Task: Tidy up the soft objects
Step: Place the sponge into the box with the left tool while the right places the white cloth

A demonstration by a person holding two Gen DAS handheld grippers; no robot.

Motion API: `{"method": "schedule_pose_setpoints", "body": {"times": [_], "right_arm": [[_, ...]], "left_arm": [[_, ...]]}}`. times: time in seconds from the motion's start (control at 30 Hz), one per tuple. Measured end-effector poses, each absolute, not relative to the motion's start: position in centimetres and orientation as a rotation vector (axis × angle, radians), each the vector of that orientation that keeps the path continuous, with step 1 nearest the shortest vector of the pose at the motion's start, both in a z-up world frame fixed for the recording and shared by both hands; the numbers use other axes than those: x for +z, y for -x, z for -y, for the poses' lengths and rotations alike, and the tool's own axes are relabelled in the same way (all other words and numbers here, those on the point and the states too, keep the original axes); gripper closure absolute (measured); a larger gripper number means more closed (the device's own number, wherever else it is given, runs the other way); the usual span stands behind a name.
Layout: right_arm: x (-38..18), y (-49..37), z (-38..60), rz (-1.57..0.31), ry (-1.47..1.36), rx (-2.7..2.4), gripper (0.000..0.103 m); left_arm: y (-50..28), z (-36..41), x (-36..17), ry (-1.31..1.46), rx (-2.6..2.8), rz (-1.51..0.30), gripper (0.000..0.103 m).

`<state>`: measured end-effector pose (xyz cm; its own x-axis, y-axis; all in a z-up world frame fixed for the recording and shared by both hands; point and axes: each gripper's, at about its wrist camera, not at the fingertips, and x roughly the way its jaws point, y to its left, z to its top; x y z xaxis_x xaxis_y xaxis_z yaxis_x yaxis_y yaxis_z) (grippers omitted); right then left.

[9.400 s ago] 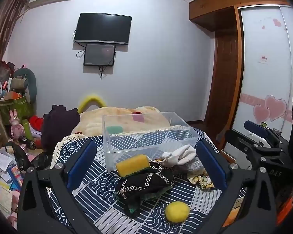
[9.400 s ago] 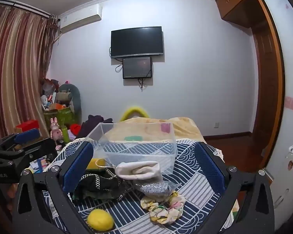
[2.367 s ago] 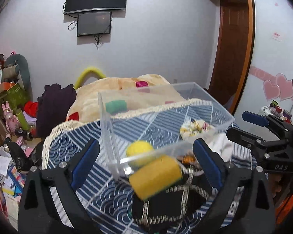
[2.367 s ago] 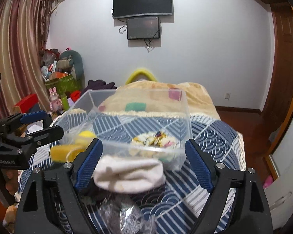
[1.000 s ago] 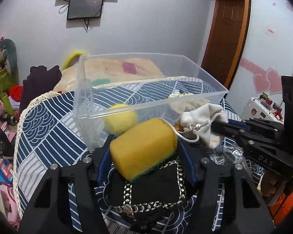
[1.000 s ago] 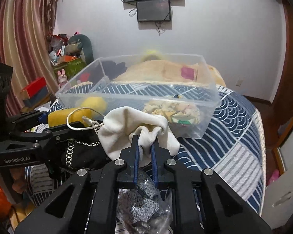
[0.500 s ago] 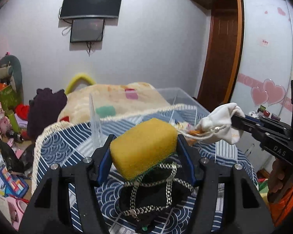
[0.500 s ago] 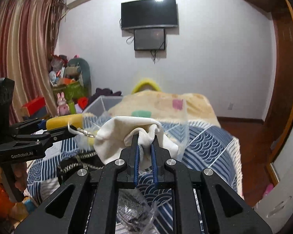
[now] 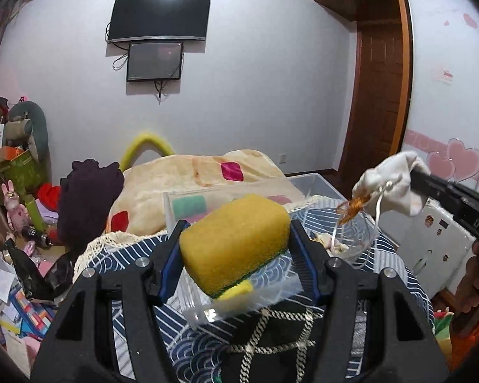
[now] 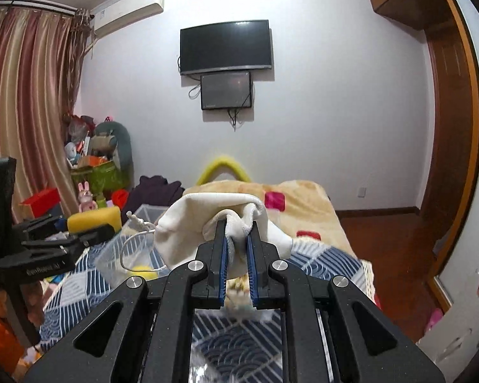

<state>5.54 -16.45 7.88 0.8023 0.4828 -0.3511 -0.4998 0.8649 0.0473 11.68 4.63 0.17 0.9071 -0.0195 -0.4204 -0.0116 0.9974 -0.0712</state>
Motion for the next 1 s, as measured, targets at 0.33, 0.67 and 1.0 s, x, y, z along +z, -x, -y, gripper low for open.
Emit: {"method": "schedule_pose_setpoints", "body": {"times": [0.33,0.67,1.0], "right_arm": [[5.9,-8.5,13.3,-0.433,0.101,0.536,0.093],[2.3,-11.3,12.4,-0.593,0.148,0.531,0.093],[1.8,-10.2,12.4,-0.618,0.206,0.55,0.088]], "left_arm": [[-15.9,-4.9,-1.5,0.061,-0.017,-0.531,0.042],[-19.1,-4.9,-3.9,0.086,-0.027,-0.639,0.042],[-18.1,-4.0,-3.1,0.061,-0.038,-0.645,0.025]]}}
